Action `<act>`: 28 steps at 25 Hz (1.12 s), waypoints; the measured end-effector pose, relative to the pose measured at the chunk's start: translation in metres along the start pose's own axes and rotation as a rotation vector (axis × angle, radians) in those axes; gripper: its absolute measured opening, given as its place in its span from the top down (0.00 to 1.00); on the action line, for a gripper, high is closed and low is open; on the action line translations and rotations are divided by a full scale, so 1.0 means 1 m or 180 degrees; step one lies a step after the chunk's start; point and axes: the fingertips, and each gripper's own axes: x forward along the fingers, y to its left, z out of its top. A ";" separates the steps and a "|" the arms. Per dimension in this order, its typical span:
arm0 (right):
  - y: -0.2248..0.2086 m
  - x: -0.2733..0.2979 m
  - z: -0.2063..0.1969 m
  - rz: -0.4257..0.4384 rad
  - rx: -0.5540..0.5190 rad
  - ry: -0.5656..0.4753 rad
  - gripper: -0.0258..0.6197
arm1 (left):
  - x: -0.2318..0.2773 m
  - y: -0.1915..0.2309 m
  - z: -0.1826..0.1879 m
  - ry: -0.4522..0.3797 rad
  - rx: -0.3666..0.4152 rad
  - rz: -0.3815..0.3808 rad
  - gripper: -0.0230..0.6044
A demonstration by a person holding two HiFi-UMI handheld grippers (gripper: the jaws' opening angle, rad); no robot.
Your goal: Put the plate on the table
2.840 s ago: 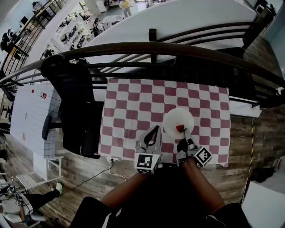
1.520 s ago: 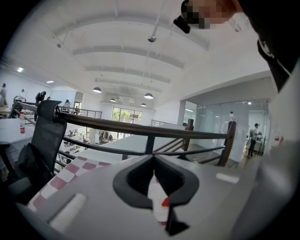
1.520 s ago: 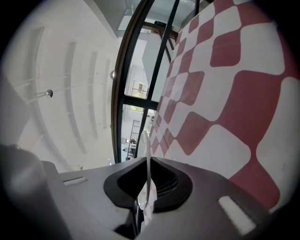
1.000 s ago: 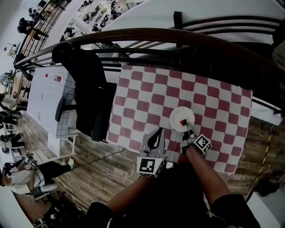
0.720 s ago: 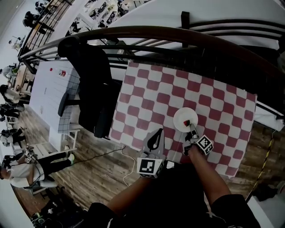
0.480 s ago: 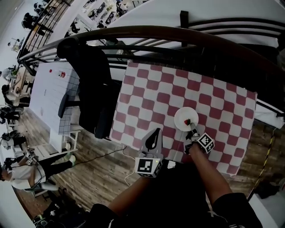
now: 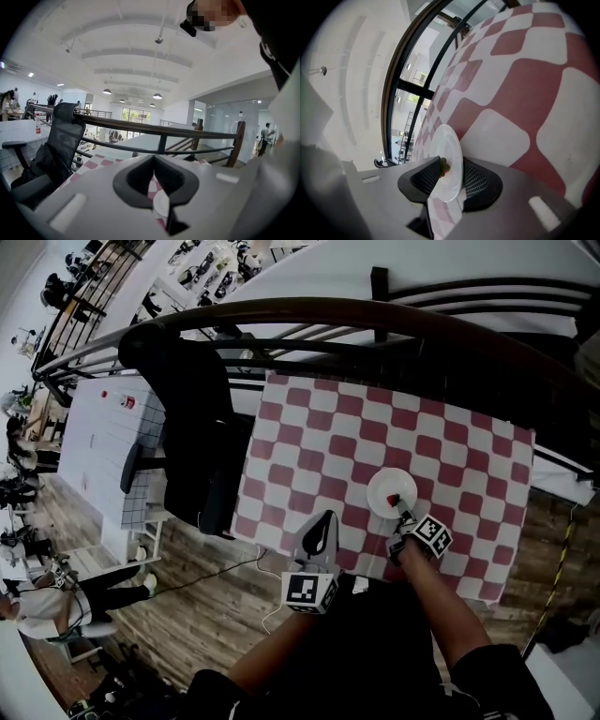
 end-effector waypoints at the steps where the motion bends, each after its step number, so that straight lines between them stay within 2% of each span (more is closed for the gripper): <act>1: -0.001 -0.002 0.000 -0.0049 -0.0101 0.0010 0.76 | 0.000 0.001 0.001 -0.0005 0.0000 -0.0004 0.95; 4: -0.004 -0.008 -0.001 -0.0130 -0.0290 0.0031 0.70 | -0.002 0.003 0.002 -0.0013 -0.0010 -0.0011 0.95; 9: -0.011 -0.026 0.006 -0.0223 -0.0340 -0.0103 0.66 | -0.004 -0.004 0.007 -0.0084 0.0003 -0.0143 0.95; 15: 0.011 -0.059 0.025 0.0024 -0.0376 -0.0447 0.68 | -0.006 -0.013 0.008 -0.0102 -0.0011 -0.0317 0.95; 22: 0.071 -0.098 0.020 0.0194 -0.1205 -0.0532 0.71 | -0.016 -0.031 0.008 -0.0159 -0.0018 -0.0601 0.95; 28: 0.121 -0.136 -0.004 0.0186 -0.2058 -0.0688 0.95 | -0.026 -0.036 0.002 -0.0143 -0.0052 -0.0740 0.95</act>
